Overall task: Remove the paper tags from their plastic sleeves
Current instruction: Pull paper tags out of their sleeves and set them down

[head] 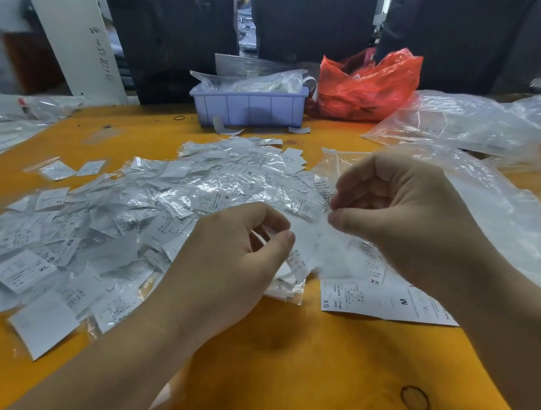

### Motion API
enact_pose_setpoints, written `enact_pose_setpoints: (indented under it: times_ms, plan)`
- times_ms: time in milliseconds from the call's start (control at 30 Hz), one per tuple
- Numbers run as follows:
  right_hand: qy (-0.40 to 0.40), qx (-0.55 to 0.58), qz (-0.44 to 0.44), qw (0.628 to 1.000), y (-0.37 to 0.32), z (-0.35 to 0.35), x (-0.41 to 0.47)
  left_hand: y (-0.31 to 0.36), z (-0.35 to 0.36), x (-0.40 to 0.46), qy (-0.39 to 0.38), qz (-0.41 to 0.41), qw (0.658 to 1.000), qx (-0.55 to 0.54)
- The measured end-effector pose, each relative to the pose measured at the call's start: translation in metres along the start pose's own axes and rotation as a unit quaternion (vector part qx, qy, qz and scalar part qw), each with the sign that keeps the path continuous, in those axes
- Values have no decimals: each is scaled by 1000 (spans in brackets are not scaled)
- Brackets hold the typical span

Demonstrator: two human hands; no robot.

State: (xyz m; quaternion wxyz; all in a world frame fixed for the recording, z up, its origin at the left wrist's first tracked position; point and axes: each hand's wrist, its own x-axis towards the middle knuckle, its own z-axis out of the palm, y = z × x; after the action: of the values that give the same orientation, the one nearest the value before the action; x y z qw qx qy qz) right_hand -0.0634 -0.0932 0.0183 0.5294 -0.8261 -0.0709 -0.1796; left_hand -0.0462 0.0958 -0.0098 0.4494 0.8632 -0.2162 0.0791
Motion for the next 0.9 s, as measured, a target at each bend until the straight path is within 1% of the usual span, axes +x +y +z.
enact_pose_setpoints:
  times_ms: [67, 167, 233, 300, 400, 633, 700, 833, 900]
  plan:
    - [-26, 104, 48, 993, 0, 2, 1, -2, 0, 0, 4, -3, 1000, 7]
    - [-63, 232, 116, 964, -1, 7, 2, -3, 0, -1, 9, -7, 1000, 10]
    - [-78, 295, 149, 940, -2, 10, 1, -3, -1, -2, 14, -4, 1000, 10]
    - [-88, 335, 168, 923, -2, 12, 1, -3, -1, -1, 14, 1, 1000, 10]
    - [-92, 344, 166, 919, -2, 13, 2, -3, -3, -1, 3, 6, 1000, -1]
    - [-65, 330, 165, 927, 1, 14, 2, 1, -3, -1, -14, 1, 1000, -27]
    - [-58, 324, 163, 930, 1, 15, 2, 1, -3, 0, -20, -8, 998, -59]
    - [-49, 323, 157, 932, 2, 16, 1, 2, -4, 2, -48, -41, 985, -160]
    - [-44, 343, 152, 926, 3, 16, 1, 1, -4, 2, -68, -36, 986, -146]
